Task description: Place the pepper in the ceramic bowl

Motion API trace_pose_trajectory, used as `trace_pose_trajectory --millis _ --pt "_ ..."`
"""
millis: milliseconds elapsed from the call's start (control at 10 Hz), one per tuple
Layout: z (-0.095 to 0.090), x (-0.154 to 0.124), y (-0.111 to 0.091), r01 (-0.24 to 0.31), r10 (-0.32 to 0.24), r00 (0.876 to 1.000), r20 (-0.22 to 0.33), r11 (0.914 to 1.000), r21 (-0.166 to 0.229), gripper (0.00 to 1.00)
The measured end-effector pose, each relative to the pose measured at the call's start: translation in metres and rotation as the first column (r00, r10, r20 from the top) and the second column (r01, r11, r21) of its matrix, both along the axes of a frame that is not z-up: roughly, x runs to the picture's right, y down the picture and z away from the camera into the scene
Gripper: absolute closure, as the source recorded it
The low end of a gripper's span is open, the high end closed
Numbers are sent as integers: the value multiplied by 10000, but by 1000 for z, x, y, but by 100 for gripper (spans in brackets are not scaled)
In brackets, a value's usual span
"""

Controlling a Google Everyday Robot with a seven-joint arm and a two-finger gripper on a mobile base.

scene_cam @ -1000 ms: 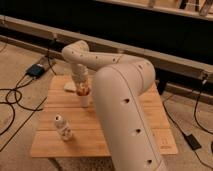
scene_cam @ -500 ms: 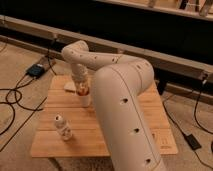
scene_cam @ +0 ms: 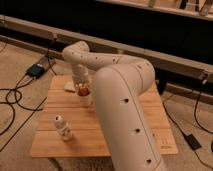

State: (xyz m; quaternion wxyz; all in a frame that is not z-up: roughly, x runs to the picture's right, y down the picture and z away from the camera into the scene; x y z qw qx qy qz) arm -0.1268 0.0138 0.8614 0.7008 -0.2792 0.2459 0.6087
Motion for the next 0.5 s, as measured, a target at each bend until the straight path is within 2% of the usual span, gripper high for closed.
trace_pose_trajectory --millis 500 --pt "5 -1 0 -113 113 9999 48 9999 21 28"
